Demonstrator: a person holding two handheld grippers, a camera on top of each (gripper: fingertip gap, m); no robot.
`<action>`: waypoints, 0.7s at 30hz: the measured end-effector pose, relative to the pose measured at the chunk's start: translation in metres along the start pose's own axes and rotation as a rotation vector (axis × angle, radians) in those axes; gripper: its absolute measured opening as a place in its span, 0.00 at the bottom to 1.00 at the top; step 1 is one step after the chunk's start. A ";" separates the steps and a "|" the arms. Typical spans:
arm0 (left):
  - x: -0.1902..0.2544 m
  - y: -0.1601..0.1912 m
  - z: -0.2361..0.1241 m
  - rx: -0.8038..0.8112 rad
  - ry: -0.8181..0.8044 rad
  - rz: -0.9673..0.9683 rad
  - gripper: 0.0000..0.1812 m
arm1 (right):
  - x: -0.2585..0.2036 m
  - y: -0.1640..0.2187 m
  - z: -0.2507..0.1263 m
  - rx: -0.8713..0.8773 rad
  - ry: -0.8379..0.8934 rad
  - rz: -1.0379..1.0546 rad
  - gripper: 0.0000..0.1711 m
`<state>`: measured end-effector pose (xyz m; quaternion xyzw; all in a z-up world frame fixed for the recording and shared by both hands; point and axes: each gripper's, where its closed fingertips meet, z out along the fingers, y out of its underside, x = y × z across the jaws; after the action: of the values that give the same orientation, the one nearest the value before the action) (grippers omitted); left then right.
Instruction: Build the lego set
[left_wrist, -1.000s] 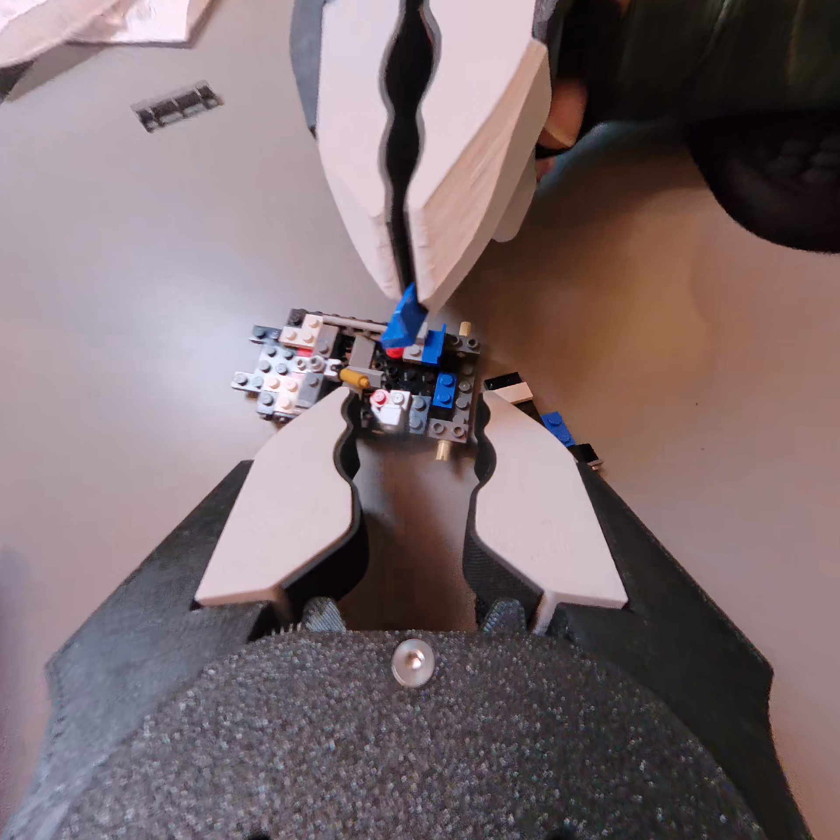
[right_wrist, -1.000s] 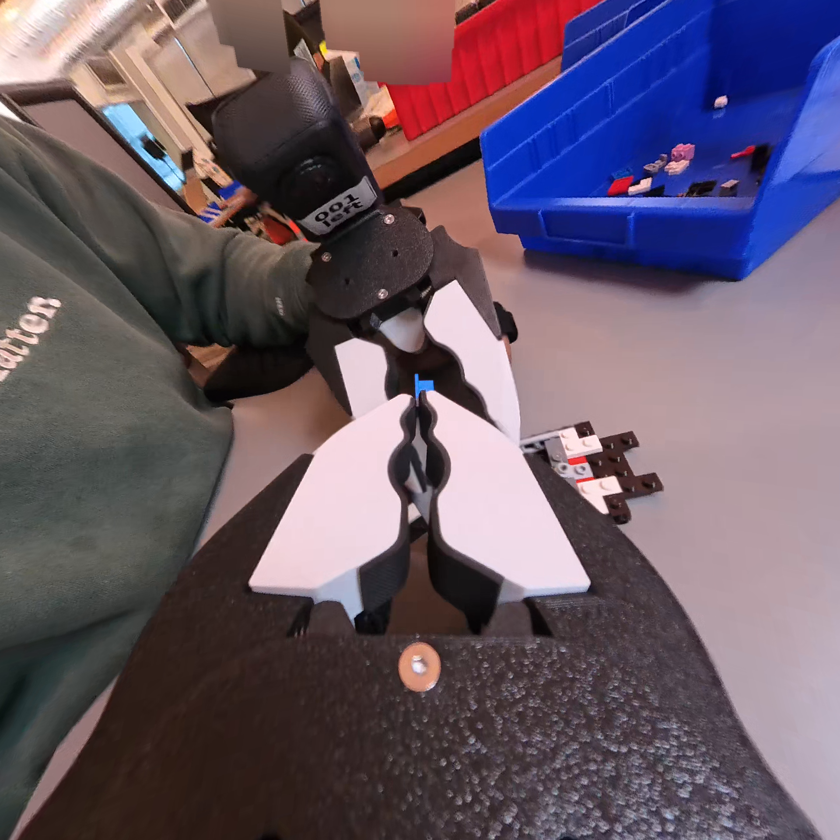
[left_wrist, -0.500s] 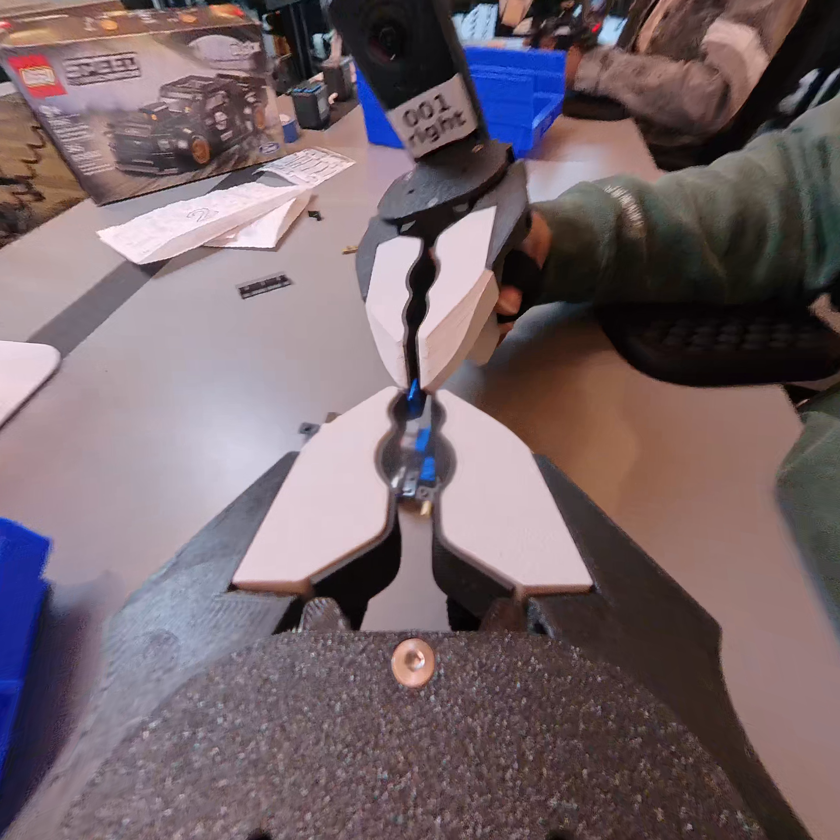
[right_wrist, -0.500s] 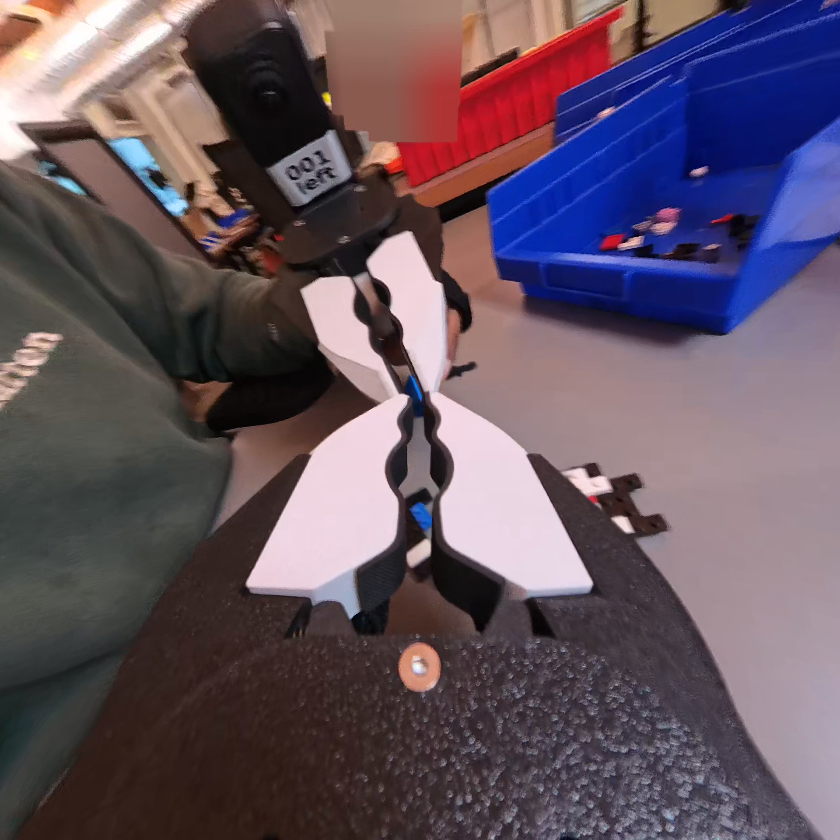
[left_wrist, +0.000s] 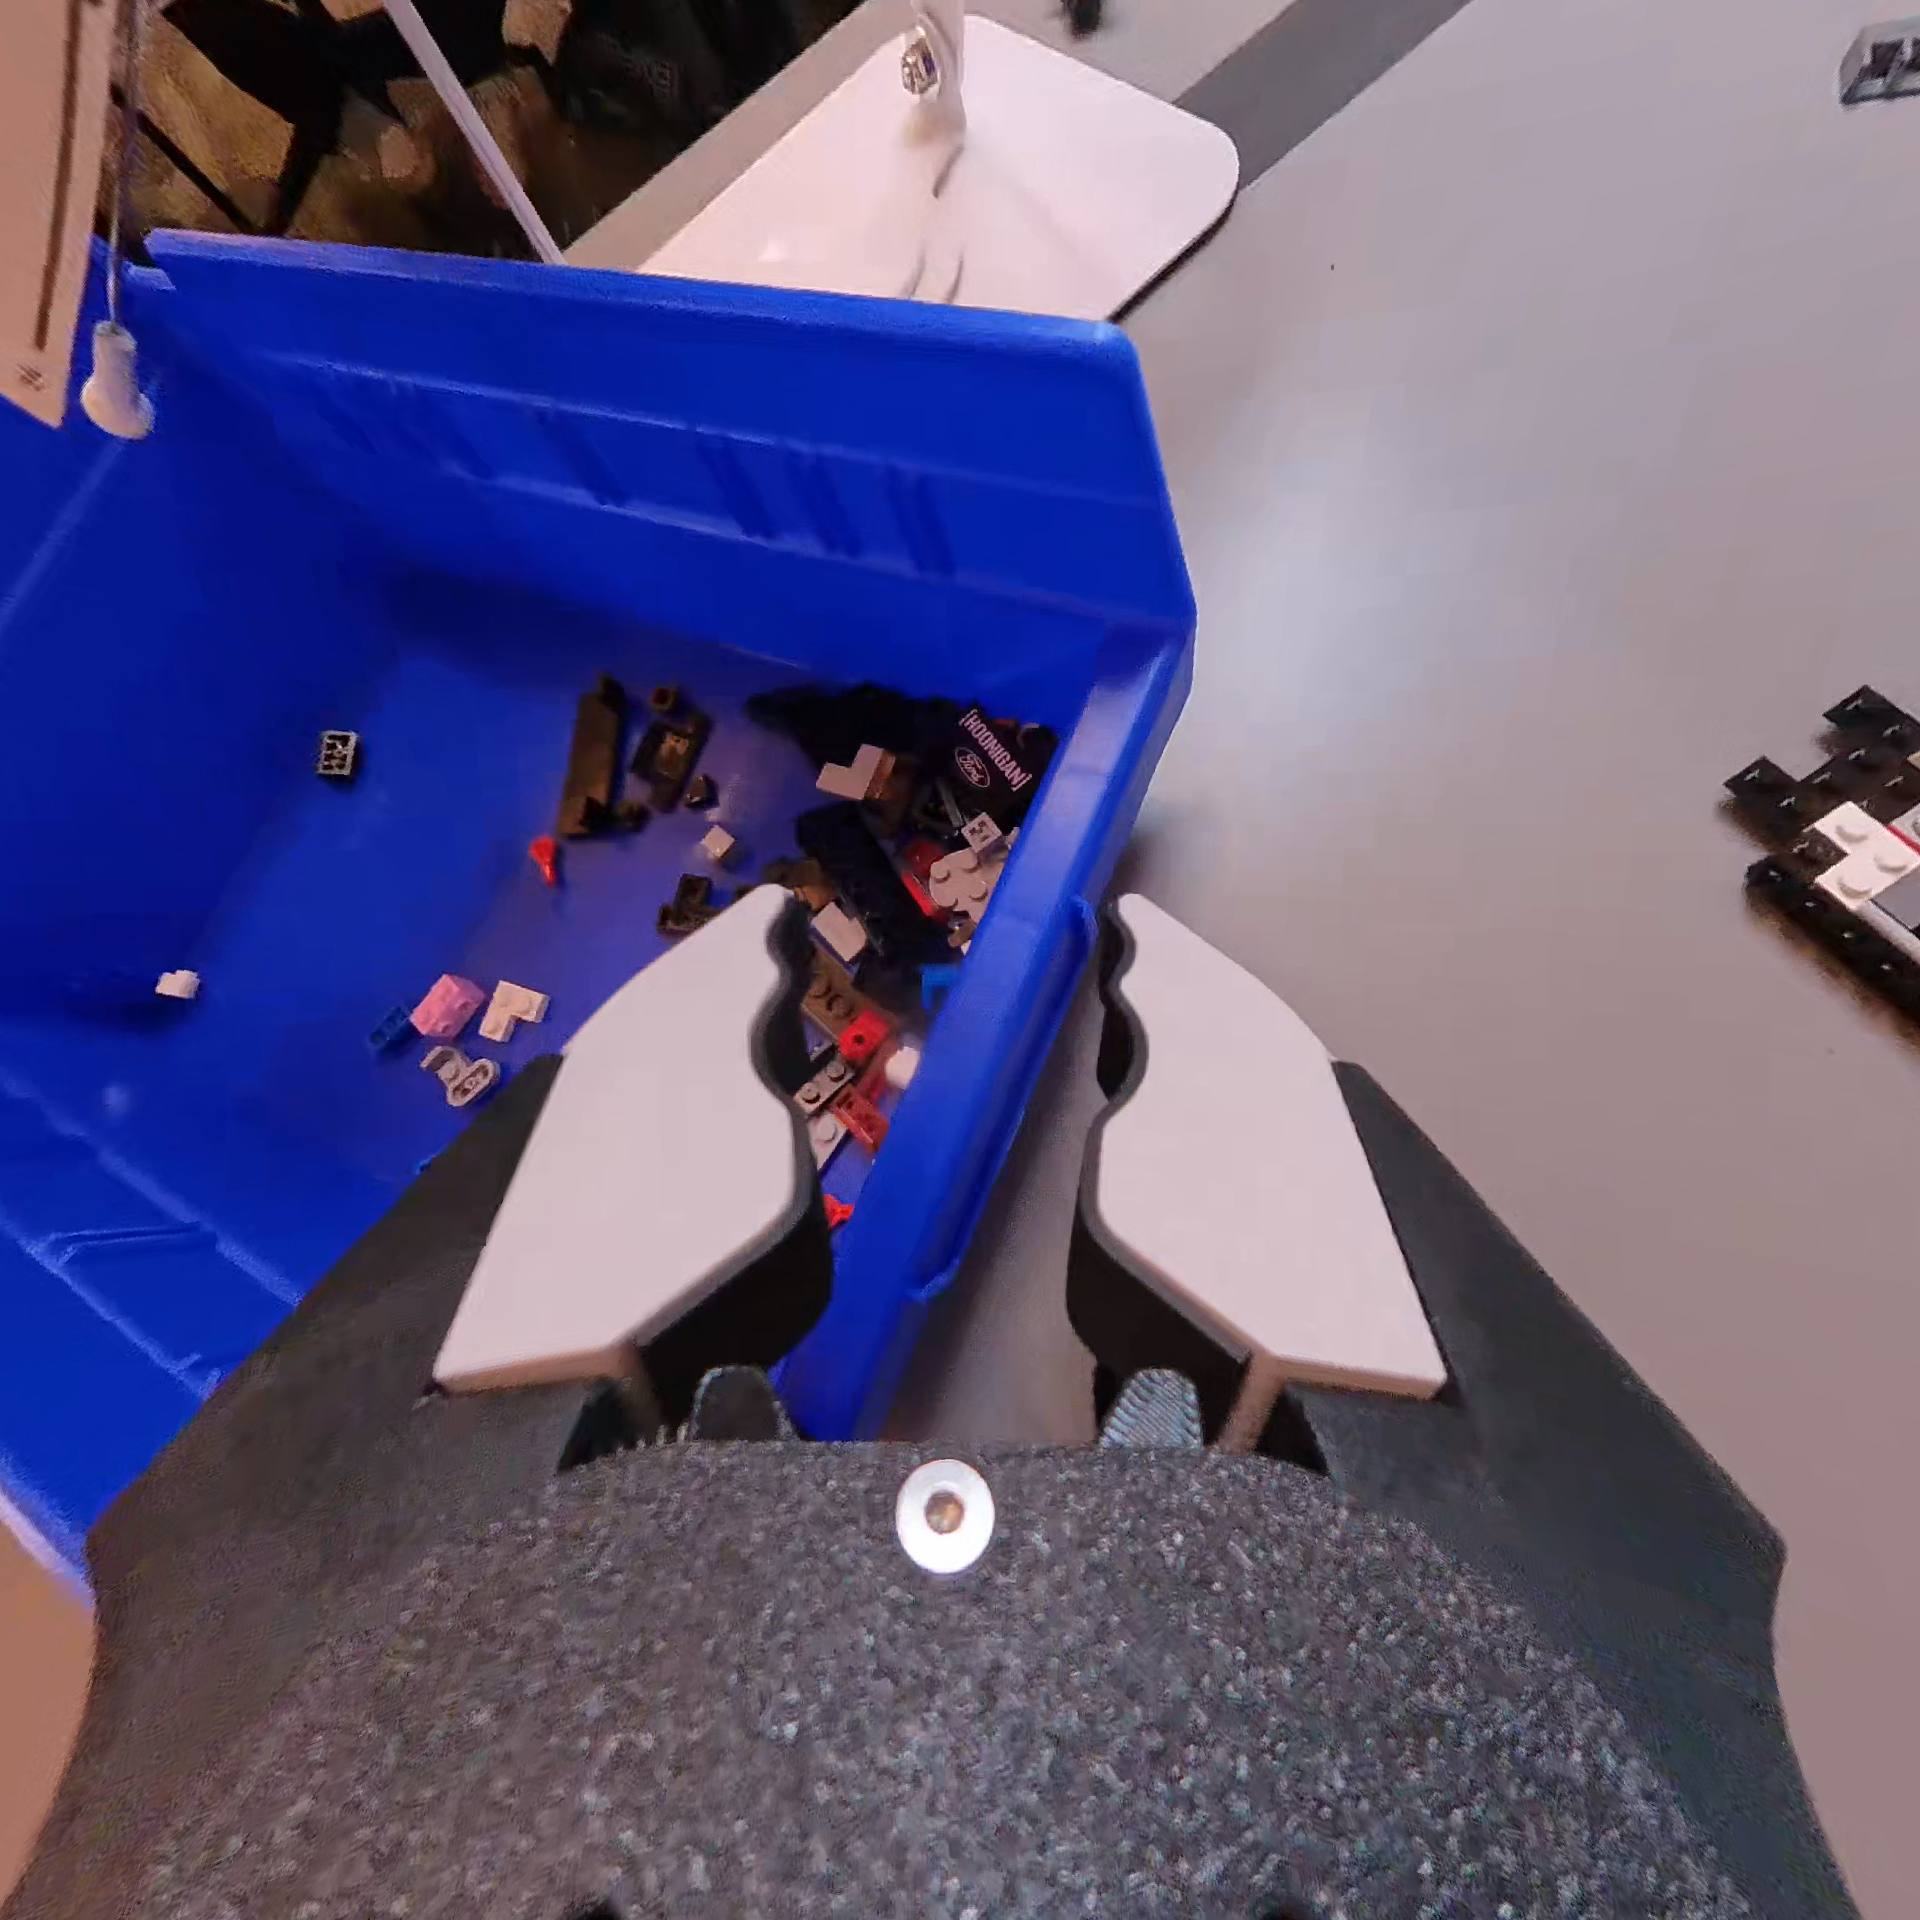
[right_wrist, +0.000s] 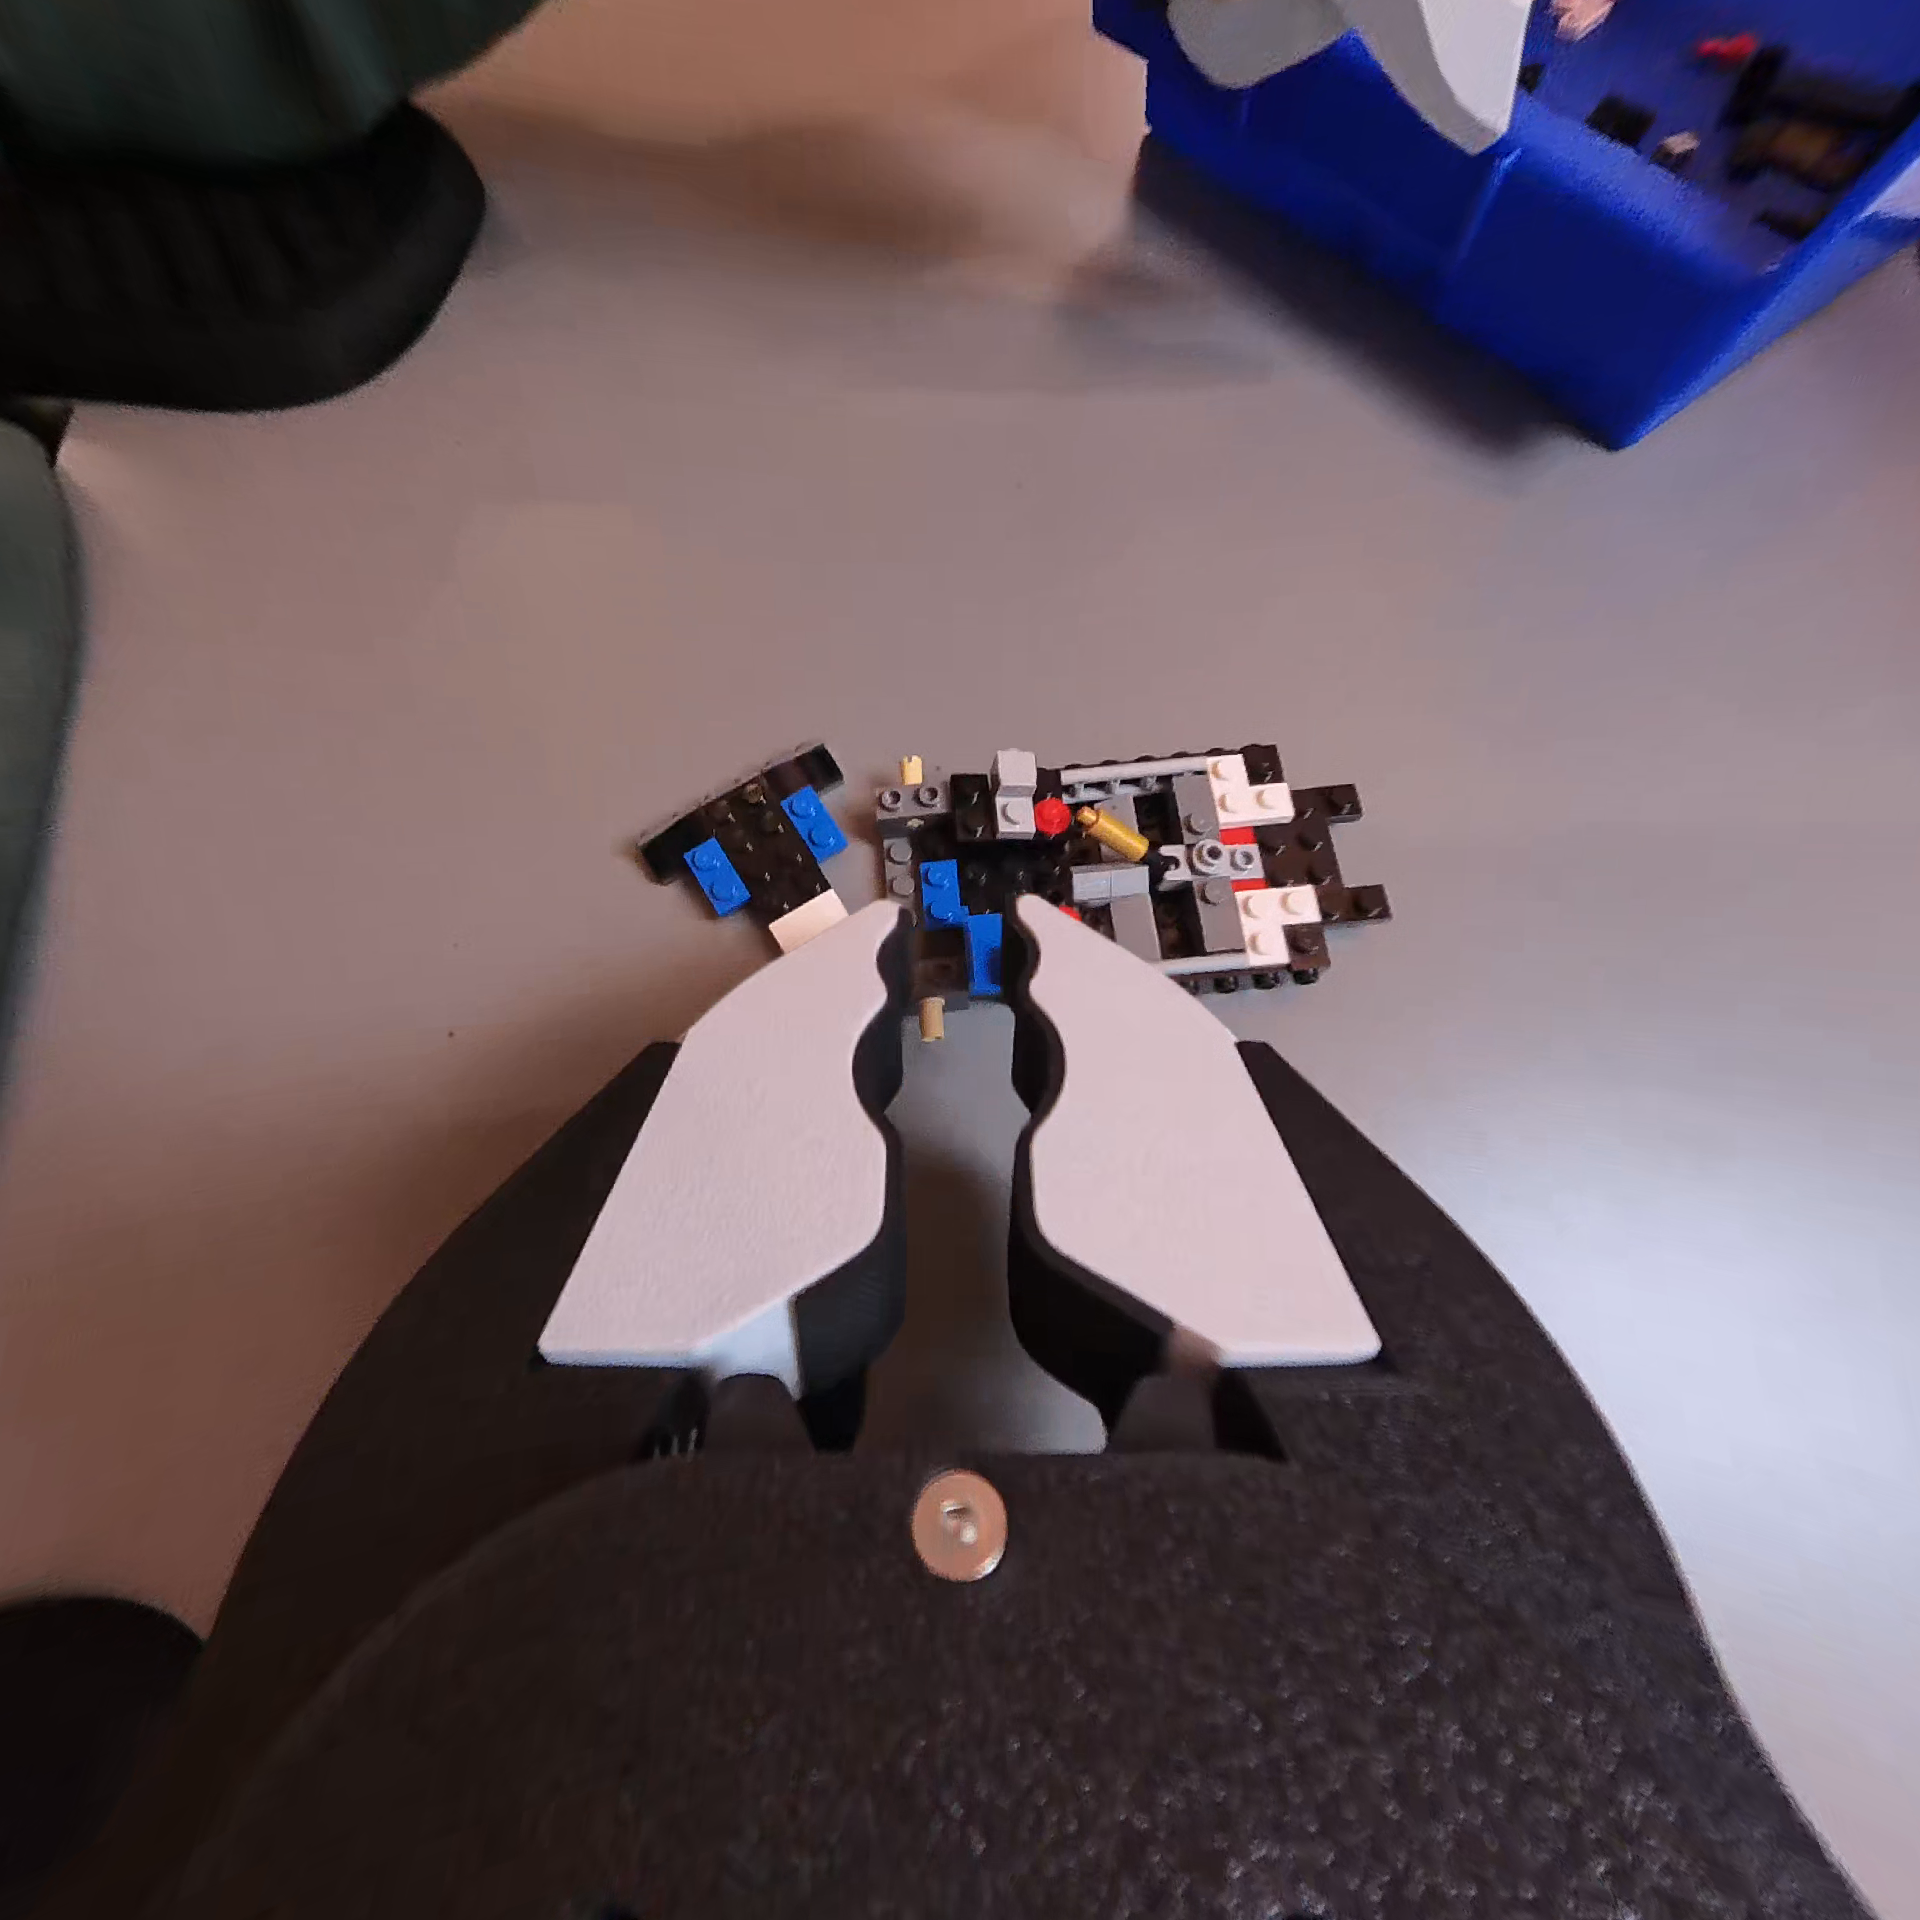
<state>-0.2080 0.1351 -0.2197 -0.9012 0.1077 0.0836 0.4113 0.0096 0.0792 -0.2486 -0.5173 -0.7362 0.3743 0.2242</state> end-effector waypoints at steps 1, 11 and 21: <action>0.001 0.000 -0.001 0.006 0.012 0.002 0.30 | 0.000 0.002 0.001 -0.009 0.001 -0.003 0.09; 0.070 0.003 -0.031 0.168 0.283 0.248 0.26 | -0.002 0.007 0.001 -0.054 0.005 -0.021 0.09; 0.210 0.017 -0.039 0.203 0.623 0.441 0.23 | 0.003 0.009 0.010 -0.096 0.055 -0.014 0.01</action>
<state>-0.0074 0.0684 -0.2568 -0.7935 0.4260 -0.1186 0.4181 0.0064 0.0800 -0.2623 -0.5321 -0.7506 0.3229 0.2219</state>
